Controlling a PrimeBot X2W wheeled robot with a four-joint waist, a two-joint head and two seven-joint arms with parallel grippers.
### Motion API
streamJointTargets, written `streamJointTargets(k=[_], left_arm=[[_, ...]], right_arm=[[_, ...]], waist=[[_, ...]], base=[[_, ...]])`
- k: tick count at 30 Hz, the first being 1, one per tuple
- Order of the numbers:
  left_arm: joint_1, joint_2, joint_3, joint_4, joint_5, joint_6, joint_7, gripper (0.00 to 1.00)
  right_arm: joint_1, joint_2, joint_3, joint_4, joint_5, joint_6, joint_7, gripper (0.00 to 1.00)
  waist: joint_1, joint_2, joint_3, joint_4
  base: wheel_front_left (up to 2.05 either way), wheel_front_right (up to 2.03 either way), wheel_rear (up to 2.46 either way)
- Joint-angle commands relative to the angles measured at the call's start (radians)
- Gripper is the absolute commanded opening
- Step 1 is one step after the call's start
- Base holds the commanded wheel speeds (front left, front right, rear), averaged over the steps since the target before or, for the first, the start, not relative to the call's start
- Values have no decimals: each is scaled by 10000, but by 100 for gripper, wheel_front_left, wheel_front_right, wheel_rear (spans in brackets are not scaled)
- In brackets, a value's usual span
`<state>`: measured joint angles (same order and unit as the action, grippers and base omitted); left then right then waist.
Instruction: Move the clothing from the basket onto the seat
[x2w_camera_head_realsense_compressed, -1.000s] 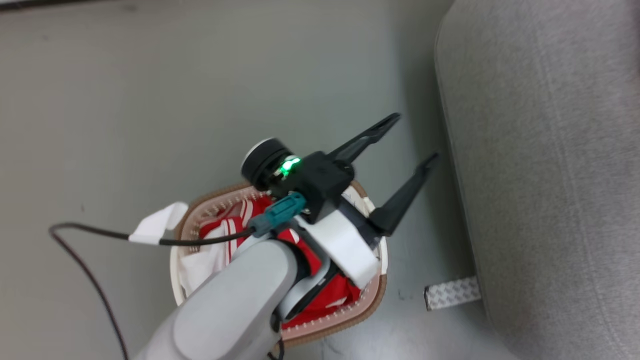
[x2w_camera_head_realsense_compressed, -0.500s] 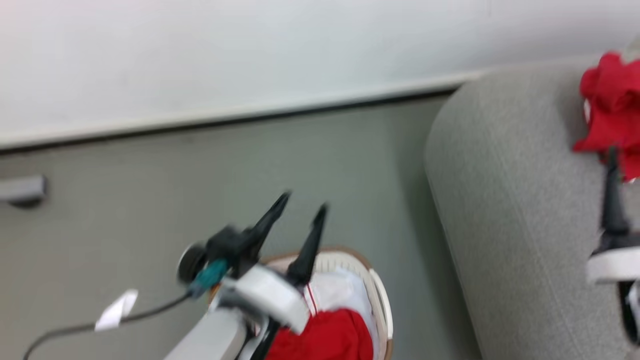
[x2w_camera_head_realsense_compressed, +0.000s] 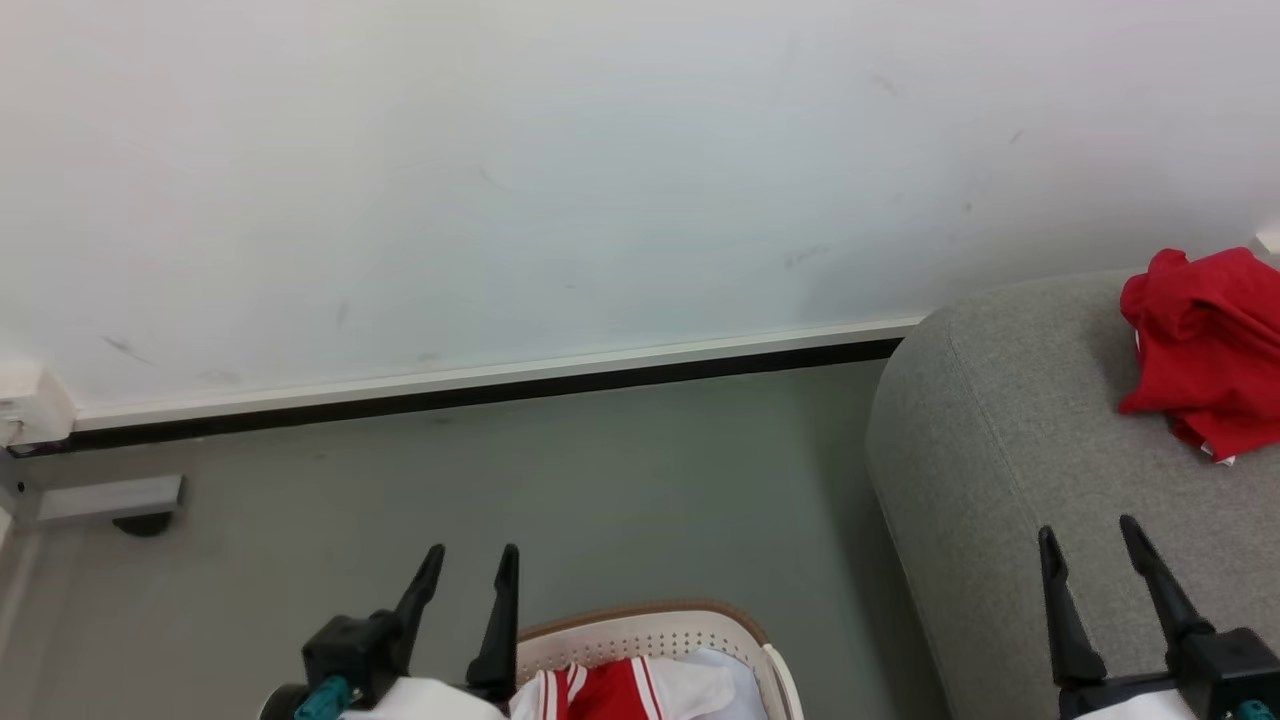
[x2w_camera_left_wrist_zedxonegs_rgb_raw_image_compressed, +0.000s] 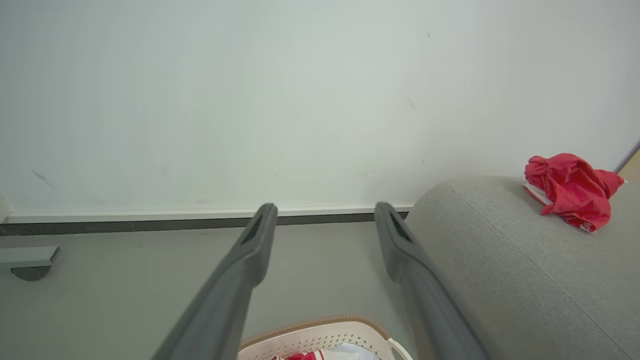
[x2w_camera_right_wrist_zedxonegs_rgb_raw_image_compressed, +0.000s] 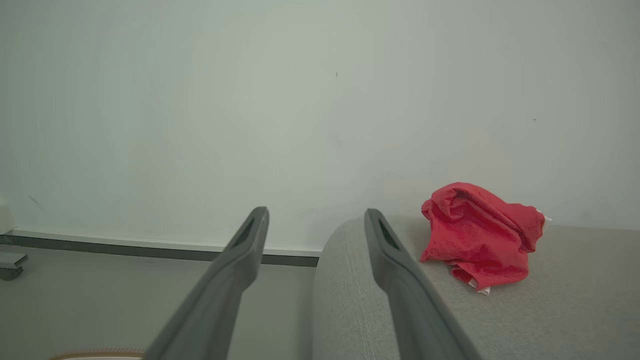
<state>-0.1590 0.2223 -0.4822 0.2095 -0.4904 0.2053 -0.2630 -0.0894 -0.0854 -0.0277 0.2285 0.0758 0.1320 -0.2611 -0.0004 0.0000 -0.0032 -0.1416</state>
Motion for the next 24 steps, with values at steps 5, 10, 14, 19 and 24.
streamJointTargets(k=[5, 10, 14, 19, 24], left_arm=[[964, -170, 833, -240, 671, -62, -11, 100], [1653, -448, 1585, -198, 1212, -289, -13, 100], [1991, -725, 2188, -263, 1629, -618, -14, 100], [2238, -971, 2920, -138, 2161, -1117, -15, 100], [2310, -1212, 3462, 17, 2530, -1457, -15, 100]], right_arm=[[699, 199, 278, 150, 190, -25, -18, 100], [968, 304, 572, 427, 234, -25, -18, 100], [1052, 354, 640, 594, 308, -25, -18, 100], [1081, 363, 772, 900, 428, -25, -18, 100], [1026, 365, 891, 1025, 612, -25, -18, 100]], waist=[[4, 0, -287, 174], [4, 0, -489, 295], [4, 0, -593, 408], [4, 0, -713, 491], [4, 0, -742, 527]], base=[[0, 0, 0], [0, 0, 0], [0, 0, 0], [0, 0, 0], [0, 0, 0]])
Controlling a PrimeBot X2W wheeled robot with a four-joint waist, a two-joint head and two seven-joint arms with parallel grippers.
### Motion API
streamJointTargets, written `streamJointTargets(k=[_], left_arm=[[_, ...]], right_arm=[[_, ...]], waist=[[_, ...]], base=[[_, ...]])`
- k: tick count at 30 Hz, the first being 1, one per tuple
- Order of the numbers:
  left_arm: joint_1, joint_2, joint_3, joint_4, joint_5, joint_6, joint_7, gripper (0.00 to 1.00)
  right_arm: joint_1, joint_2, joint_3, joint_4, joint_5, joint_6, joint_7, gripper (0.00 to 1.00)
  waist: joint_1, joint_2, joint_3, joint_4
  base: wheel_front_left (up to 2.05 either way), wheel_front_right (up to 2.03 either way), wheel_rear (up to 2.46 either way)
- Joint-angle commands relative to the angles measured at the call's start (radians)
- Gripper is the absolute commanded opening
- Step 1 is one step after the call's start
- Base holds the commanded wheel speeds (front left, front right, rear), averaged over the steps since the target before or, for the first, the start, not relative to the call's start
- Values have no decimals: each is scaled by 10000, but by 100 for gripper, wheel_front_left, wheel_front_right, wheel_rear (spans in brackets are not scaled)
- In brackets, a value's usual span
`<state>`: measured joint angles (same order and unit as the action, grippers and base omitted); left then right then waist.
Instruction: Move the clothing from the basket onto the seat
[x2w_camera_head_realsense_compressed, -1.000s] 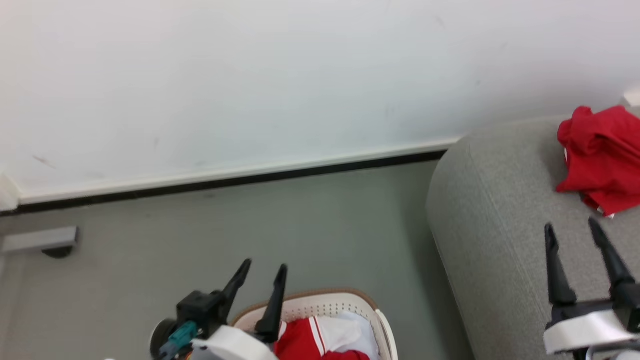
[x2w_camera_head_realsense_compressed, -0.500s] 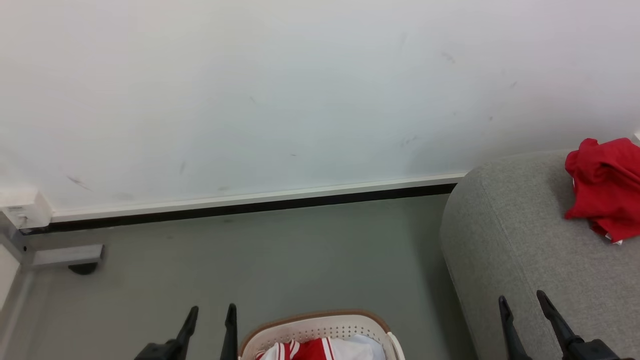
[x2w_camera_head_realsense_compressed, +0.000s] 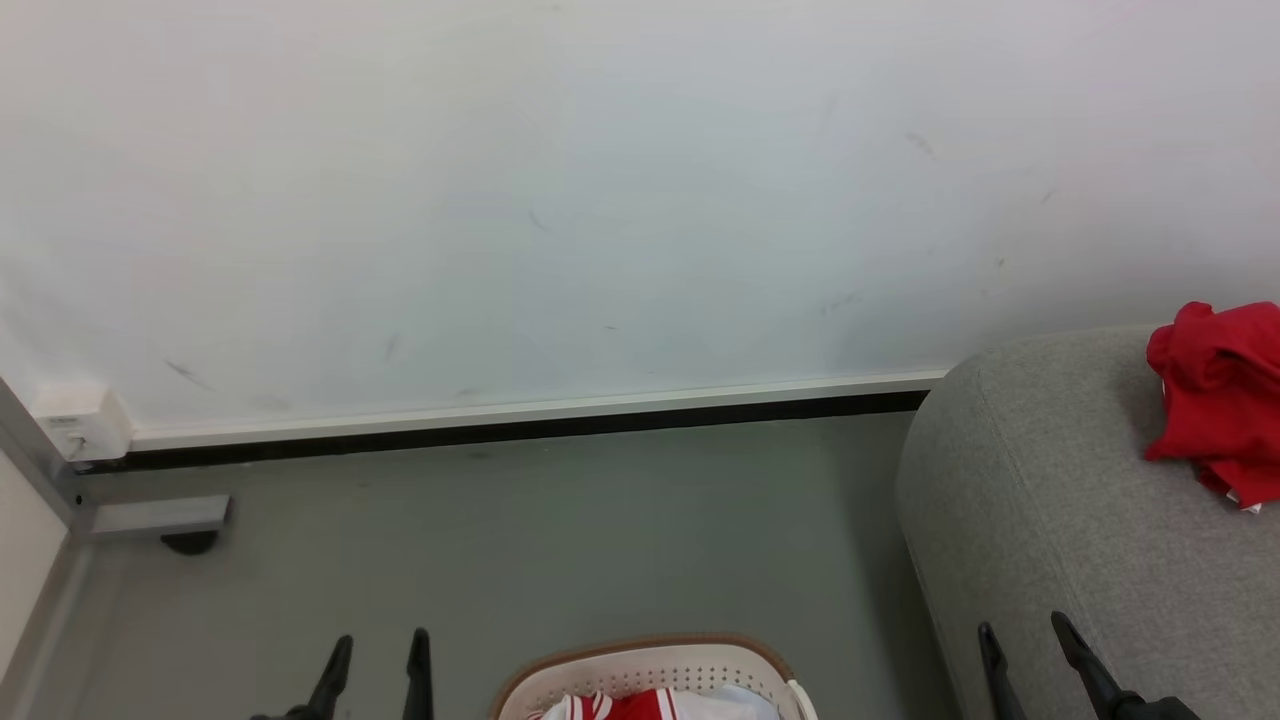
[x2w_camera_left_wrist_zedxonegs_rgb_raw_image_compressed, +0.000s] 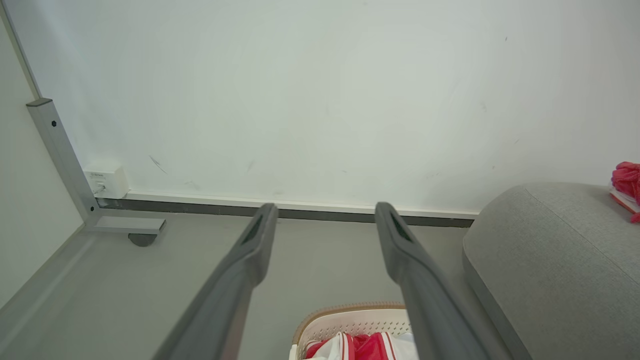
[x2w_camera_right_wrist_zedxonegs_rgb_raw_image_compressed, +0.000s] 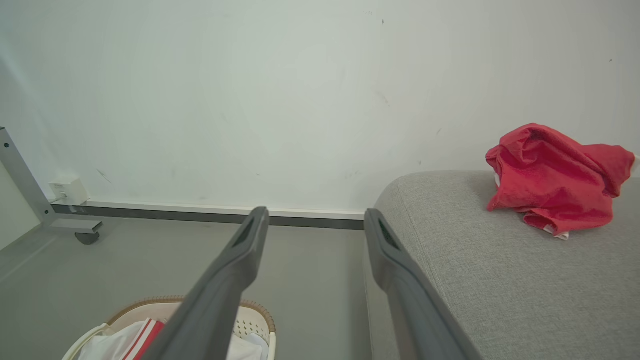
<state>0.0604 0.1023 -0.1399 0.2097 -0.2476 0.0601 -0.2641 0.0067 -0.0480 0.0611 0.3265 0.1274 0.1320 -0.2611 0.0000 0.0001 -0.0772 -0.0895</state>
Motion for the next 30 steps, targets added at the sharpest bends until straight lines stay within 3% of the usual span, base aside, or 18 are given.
streamJointTargets(k=[1, 13, 30], left_arm=[[129, -58, 126, 42, 189, -84, -4, 100], [158, -409, 740, 232, 741, -641, -4, 100], [-149, -502, 837, 78, 912, -876, -5, 100]], right_arm=[[65, -9, -2, 57, 111, -25, -18, 100], [95, -7, -16, 54, 239, -25, -19, 100], [-245, -8, 153, -132, 475, -25, -19, 100]], waist=[[0, -1, -4, 19], [0, -1, 24, 120], [0, -1, 457, -46]], base=[[0, 0, 0], [0, 0, 0], [0, 0, 0]])
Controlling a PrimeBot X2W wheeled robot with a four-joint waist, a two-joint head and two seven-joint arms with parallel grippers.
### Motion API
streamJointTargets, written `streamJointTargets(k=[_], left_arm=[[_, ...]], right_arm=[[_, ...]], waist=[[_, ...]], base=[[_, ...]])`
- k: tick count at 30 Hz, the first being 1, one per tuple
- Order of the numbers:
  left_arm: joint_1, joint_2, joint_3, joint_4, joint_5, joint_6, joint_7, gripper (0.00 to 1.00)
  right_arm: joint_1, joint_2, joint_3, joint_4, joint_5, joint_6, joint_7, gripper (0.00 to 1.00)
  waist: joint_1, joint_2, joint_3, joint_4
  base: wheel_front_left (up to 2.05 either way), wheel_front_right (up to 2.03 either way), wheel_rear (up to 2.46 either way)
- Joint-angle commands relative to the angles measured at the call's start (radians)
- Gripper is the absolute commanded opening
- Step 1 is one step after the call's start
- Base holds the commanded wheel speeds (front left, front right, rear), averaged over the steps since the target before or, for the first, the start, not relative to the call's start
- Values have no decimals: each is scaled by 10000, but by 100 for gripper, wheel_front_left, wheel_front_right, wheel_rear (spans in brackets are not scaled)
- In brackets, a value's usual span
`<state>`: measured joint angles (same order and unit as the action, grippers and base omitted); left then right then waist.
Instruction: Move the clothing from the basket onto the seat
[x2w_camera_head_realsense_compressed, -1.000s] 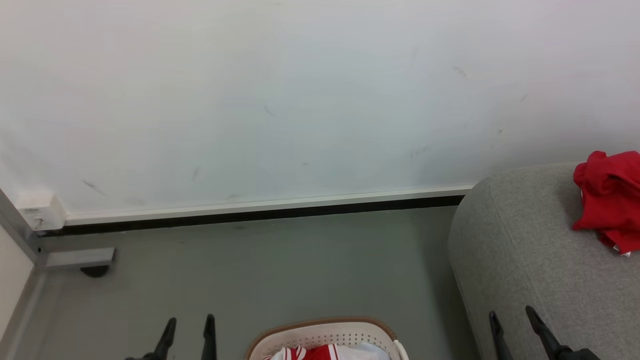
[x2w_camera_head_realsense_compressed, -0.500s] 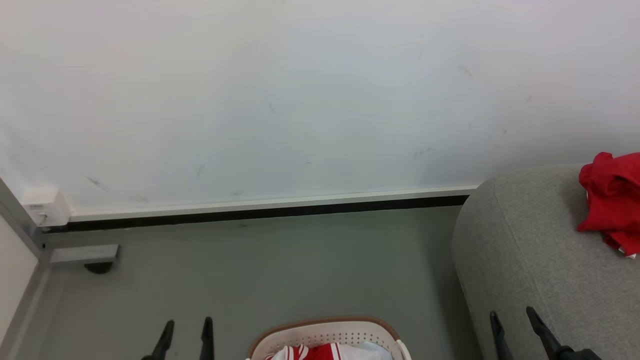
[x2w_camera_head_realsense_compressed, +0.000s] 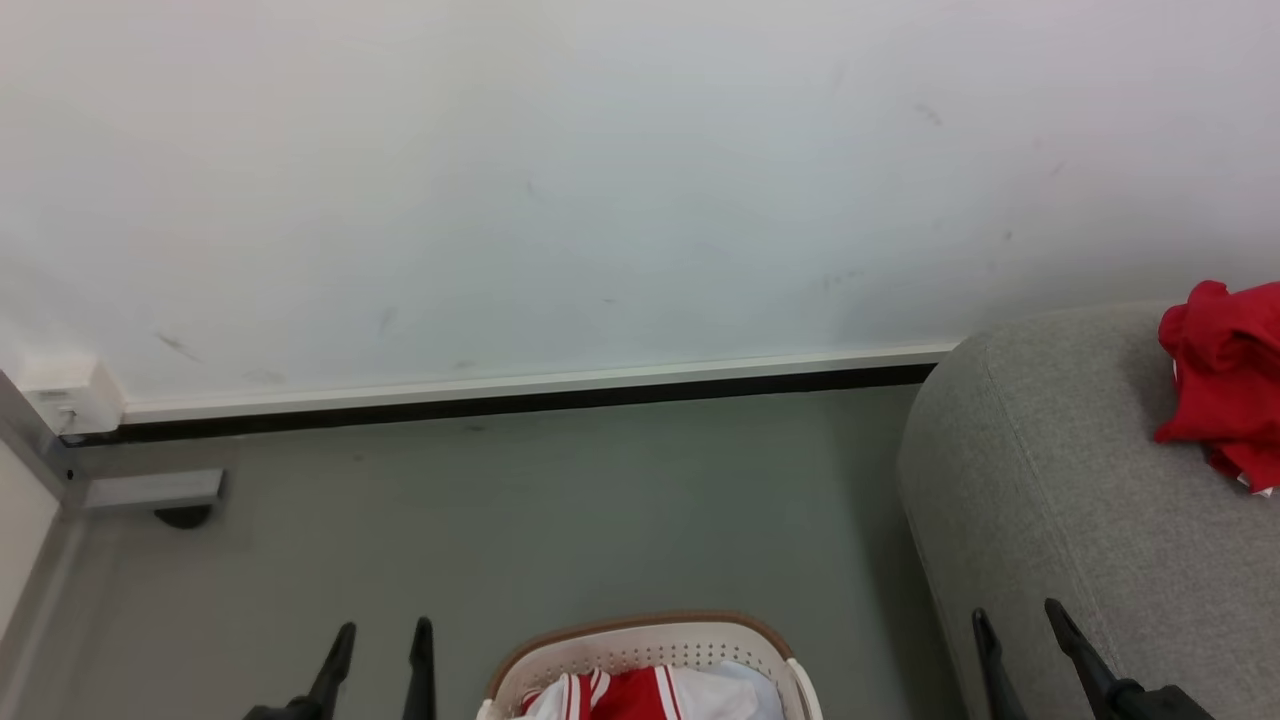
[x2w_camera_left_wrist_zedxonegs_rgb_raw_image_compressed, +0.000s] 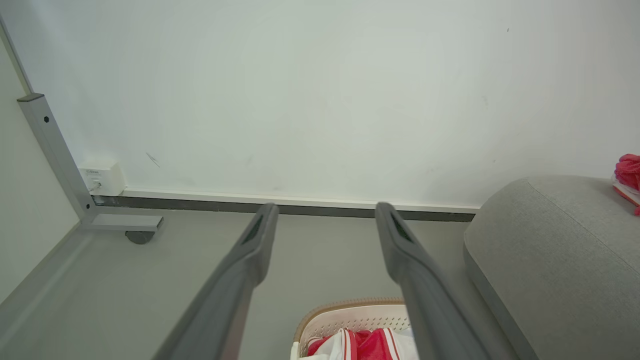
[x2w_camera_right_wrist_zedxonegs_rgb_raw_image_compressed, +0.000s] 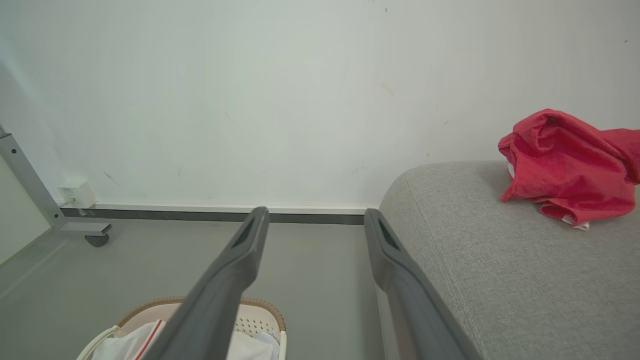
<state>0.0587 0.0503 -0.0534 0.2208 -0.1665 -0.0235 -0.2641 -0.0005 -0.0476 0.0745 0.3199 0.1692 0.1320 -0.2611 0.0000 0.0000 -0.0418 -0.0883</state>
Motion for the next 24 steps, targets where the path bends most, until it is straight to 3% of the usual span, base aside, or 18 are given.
streamJointTargets(k=[1, 15, 24], left_arm=[[-189, 17, -91, -12, 95, -78, -5, 100], [-2366, 22, -2178, 1933, 462, -528, 89, 100], [-4257, 57, -3091, 3697, 1054, -605, 1066, 100]], right_arm=[[-251, -12, 38, -119, 51, -25, -19, 100], [-1336, -7, 78, -928, -174, -25, -19, 100], [-2235, -18, 575, -1491, 170, -25, -19, 100]], waist=[[0, 0, 188, -106], [0, 0, 1883, -1224], [0, 0, 3572, -2010]], base=[[0, 0, 0], [0, 0, 0], [0, 0, 0]])
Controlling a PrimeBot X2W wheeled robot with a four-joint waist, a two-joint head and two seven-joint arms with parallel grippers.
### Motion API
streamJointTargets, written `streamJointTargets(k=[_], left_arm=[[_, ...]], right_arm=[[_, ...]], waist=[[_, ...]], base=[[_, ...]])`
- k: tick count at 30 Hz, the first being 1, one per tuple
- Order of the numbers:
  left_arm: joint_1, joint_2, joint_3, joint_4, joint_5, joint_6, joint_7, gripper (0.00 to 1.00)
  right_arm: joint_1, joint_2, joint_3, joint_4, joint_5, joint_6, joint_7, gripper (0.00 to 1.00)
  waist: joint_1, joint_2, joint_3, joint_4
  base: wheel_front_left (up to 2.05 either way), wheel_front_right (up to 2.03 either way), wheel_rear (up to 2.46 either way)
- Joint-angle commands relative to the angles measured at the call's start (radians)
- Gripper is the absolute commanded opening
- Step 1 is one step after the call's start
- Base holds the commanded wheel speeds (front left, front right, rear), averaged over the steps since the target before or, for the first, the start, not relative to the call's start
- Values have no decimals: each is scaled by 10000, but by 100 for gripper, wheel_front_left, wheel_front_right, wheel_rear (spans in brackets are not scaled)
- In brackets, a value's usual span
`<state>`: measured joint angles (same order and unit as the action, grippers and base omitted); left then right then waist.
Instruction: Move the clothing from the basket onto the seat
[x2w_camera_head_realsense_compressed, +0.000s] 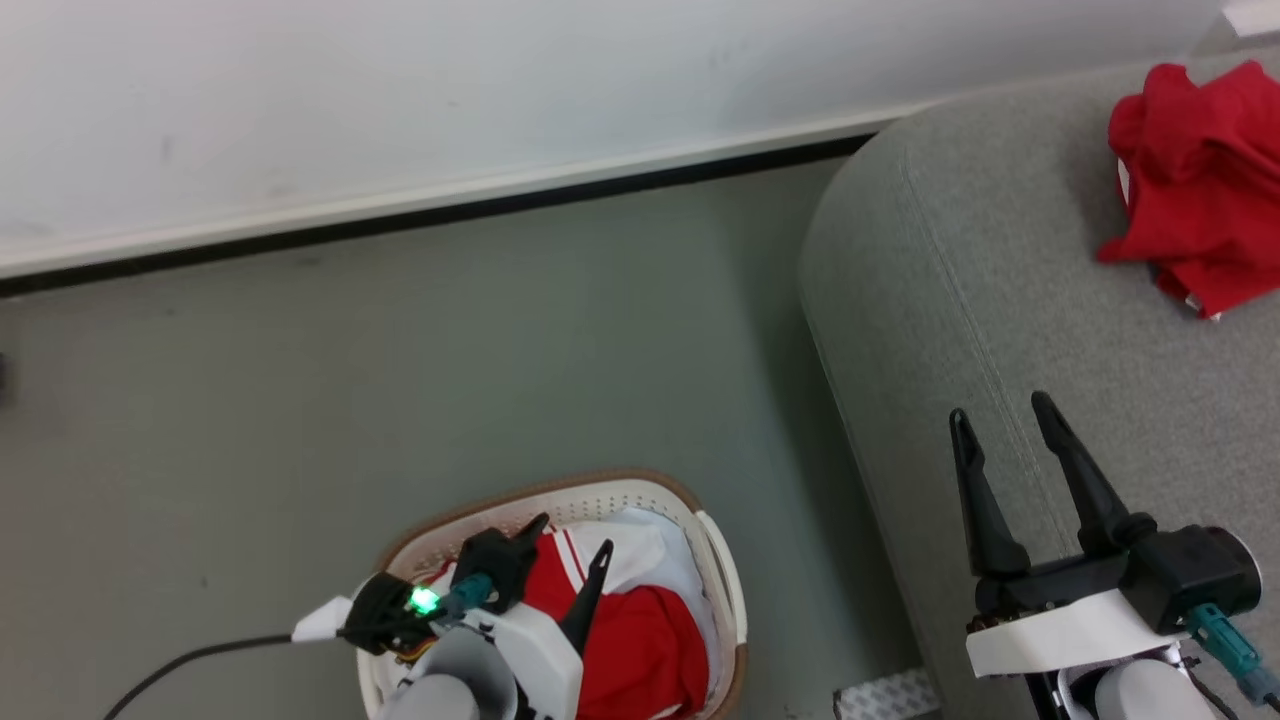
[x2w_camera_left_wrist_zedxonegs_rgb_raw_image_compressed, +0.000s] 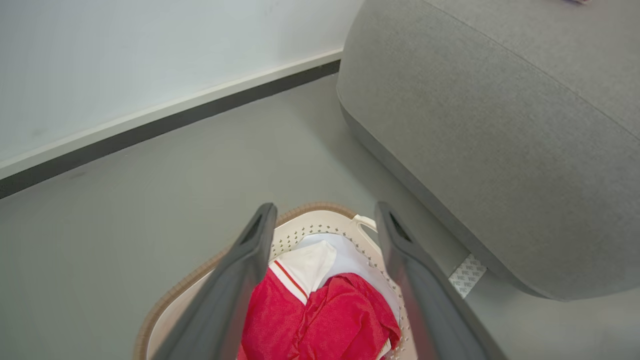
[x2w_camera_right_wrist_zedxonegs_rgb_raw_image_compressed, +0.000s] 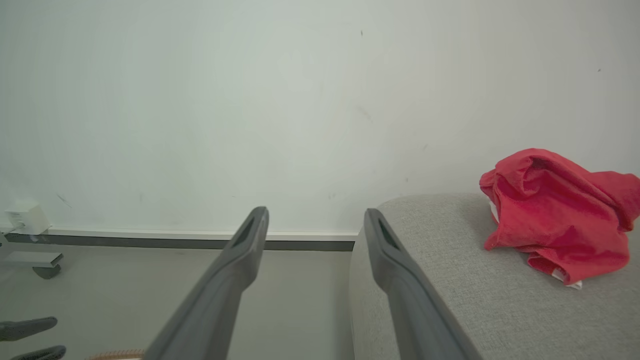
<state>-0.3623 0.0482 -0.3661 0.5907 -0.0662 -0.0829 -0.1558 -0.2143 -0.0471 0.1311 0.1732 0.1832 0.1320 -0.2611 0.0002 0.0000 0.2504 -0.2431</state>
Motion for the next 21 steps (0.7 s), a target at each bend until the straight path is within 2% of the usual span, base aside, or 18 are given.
streamJointTargets(k=[1, 6, 21], left_arm=[[-239, 120, -54, 247, 152, -14, 141, 100], [-1067, 279, -267, 1380, 359, -96, 730, 100], [-3051, 1715, -561, 3600, 881, -150, 1441, 100]], right_arm=[[-201, -19, 30, -97, 102, -25, -19, 100], [-729, -16, 119, -454, 396, -25, -19, 100], [-2115, -13, 673, -1314, 1428, -26, -19, 100]], waist=[[-2, 0, 860, -556], [-2, 0, 1939, -975], [-2, 0, 5077, -2261]], base=[[0, 0, 0], [0, 0, 0], [0, 0, 0]])
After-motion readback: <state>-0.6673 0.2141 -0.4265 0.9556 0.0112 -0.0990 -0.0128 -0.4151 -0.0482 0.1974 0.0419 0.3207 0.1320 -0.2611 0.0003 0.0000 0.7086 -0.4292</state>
